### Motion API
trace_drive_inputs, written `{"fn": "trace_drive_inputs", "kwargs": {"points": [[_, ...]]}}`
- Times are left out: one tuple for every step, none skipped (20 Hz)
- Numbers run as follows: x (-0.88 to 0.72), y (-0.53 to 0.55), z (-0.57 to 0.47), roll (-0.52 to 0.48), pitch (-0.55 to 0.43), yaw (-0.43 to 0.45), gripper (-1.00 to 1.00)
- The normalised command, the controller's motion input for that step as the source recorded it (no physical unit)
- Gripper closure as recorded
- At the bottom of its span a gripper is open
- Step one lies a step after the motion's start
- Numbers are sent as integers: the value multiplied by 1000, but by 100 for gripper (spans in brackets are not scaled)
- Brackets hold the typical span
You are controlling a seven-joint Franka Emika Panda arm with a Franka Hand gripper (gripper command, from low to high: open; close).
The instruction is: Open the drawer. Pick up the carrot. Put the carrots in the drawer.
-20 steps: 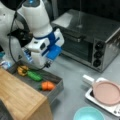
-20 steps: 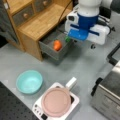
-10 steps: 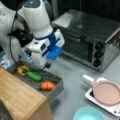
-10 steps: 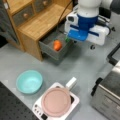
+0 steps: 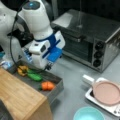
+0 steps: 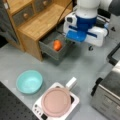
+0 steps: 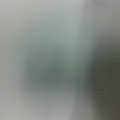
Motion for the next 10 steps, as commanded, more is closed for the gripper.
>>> {"fn": "trace_drive_inputs", "kwargs": {"points": [[137, -138, -70, 69, -17, 27, -100], [133, -123, -50, 68, -15, 33, -100], [132, -104, -36, 71, -17, 35, -100], [129, -87, -22, 71, -17, 40, -100], [129, -76, -20, 74, -20, 45, -100], [132, -75, -26, 80, -24, 50, -100], [133, -76, -26, 82, -26, 53, -100], [131, -97, -21, 75, -28, 55, -100], [126, -133, -2, 61, -22, 60, -100], [112, -182, 32, 48, -9, 67, -100]]}}
